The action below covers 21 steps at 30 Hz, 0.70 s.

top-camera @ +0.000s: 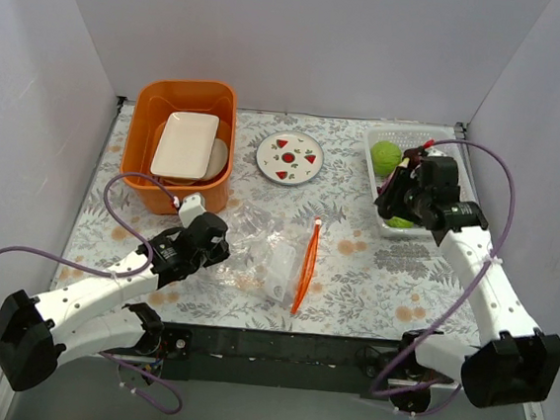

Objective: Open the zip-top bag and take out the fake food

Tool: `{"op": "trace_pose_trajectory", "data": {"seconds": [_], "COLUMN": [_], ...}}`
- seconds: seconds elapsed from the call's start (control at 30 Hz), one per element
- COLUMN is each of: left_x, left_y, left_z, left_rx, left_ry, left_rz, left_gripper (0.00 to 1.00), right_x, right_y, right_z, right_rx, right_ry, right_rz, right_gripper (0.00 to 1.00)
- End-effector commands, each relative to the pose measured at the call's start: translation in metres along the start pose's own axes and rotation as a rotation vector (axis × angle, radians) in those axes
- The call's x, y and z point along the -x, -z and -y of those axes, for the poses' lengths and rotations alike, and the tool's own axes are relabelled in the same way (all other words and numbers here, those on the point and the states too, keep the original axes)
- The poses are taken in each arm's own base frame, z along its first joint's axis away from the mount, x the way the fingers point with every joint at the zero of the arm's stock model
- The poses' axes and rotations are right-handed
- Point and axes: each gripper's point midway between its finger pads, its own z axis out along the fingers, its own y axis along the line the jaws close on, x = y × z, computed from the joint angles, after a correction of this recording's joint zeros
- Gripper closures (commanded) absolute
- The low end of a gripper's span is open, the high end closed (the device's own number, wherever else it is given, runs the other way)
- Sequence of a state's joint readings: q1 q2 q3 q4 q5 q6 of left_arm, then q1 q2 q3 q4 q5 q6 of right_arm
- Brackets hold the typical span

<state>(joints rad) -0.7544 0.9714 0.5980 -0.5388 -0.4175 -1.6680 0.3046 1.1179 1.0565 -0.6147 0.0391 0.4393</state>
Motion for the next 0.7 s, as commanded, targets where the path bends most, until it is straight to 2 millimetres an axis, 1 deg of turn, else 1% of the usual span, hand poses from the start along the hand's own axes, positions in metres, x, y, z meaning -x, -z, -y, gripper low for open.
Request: {"op": "trace_pose_trajectory", "data": {"seconds": [0.0, 0.03, 0.07, 0.1, 0.13, 0.17, 0.2, 0.27, 0.3, 0.37, 0.4, 0.47, 0.5, 0.53, 0.6, 0.63, 0.67], "left_x": [0.012, 0.012, 0.013, 0.013, 0.013, 0.013, 0.014, 0.014, 0.016, 0.018, 0.019, 0.023, 0.023, 0.024, 0.027, 0.028, 0.028], "left_y": [0.016, 0.018, 0.021, 0.022, 0.024, 0.026, 0.028, 0.031, 0.034, 0.038, 0.04, 0.045, 0.046, 0.047, 0.052, 0.054, 0.054], "left_z": [0.02, 0.022, 0.024, 0.026, 0.028, 0.029, 0.03, 0.034, 0.036, 0.04, 0.041, 0.047, 0.049, 0.051, 0.06, 0.063, 0.065], "left_rx": [-0.092, -0.105, -0.118, -0.128, -0.138, -0.142, -0.151, -0.171, -0.184, -0.202, -0.207, -0.227, -0.234, -0.241, -0.271, -0.281, -0.286], "left_ry": [-0.009, -0.013, -0.015, -0.017, -0.02, -0.022, -0.024, -0.025, -0.027, -0.027, -0.028, -0.035, -0.04, -0.047, -0.052, -0.057, -0.068], "left_rz": [0.002, -0.005, -0.004, -0.006, -0.013, -0.015, -0.016, -0.024, -0.021, -0.024, -0.024, -0.02, -0.026, -0.026, -0.03, -0.033, -0.038], "left_gripper": [0.78, 0.75, 0.73, 0.73, 0.71, 0.69, 0.67, 0.64, 0.64, 0.61, 0.59, 0.55, 0.52, 0.5, 0.47, 0.42, 0.39], "right_x": [0.065, 0.071, 0.074, 0.075, 0.077, 0.076, 0.077, 0.077, 0.076, 0.076, 0.08, 0.081, 0.087, 0.083, 0.086, 0.084, 0.088], "right_y": [-0.028, -0.034, -0.047, -0.053, -0.058, -0.068, -0.073, -0.085, -0.088, -0.092, -0.092, -0.091, -0.087, -0.084, -0.076, -0.073, -0.064], "right_z": [0.022, 0.036, 0.045, 0.052, 0.059, 0.065, 0.07, 0.073, 0.073, 0.068, 0.067, 0.069, 0.067, 0.069, 0.066, 0.064, 0.059], "right_rx": [0.017, -0.005, -0.024, -0.039, -0.04, -0.05, -0.064, -0.06, -0.057, -0.023, -0.02, -0.038, -0.038, -0.053, -0.052, -0.049, -0.038], "right_ry": [0.01, -0.008, -0.019, -0.028, -0.04, -0.047, -0.048, -0.049, -0.046, -0.036, -0.035, -0.029, -0.026, -0.029, -0.028, -0.029, -0.022], "right_rz": [0.147, 0.155, 0.151, 0.148, 0.143, 0.126, 0.123, 0.099, 0.088, 0.071, 0.08, 0.072, 0.081, 0.058, 0.068, 0.067, 0.091], "right_gripper": [0.71, 0.68, 0.64, 0.59, 0.57, 0.53, 0.49, 0.41, 0.33, 0.26, 0.18, 0.12, 0.06, 0.05, 0.03, 0.03, 0.02]}}
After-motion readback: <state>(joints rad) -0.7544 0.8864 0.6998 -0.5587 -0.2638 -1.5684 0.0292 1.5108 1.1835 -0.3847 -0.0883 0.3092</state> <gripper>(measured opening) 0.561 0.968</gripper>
